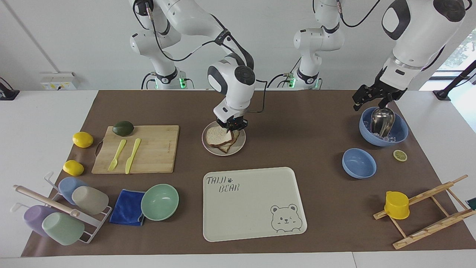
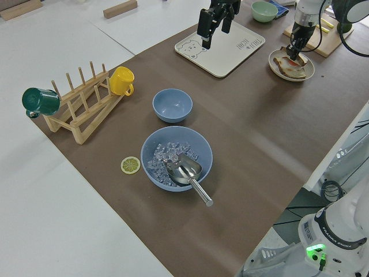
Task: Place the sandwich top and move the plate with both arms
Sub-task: 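Lower the bread slice onto the fried egg and open the right gripper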
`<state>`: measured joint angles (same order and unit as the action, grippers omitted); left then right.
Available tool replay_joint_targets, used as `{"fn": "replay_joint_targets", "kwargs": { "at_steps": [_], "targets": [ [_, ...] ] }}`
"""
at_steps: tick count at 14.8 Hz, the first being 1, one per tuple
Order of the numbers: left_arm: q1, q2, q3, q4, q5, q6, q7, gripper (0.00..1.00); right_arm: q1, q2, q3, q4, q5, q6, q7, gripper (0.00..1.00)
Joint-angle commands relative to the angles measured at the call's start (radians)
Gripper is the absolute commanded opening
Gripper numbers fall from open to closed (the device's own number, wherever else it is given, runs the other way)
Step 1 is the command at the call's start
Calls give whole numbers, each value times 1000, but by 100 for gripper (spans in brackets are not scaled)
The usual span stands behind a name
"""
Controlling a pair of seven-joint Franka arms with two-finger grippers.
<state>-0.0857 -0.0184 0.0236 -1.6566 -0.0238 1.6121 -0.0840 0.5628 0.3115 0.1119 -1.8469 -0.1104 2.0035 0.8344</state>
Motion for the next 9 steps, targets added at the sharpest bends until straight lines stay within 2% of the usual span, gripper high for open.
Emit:
{"fn": "replay_joint_targets", "kwargs": {
  "at_steps": [1,3,4,9],
  "targets": [
    [-2,-12,3,-6,13,-11,3,100,-23,-20,11,-43,25,40,11,47],
    [-2,-12,3,-6,13,-12,1,100,-21,-18,11,-41,64,61,15,72],
    [-2,-12,3,-6,13,-17,1,100,-21,-18,11,-40,86,75,20,92],
    [0,-14,3,-8,13,-20,3,100,-52,-34,11,-8,94,63,19,100]
  ]
}}
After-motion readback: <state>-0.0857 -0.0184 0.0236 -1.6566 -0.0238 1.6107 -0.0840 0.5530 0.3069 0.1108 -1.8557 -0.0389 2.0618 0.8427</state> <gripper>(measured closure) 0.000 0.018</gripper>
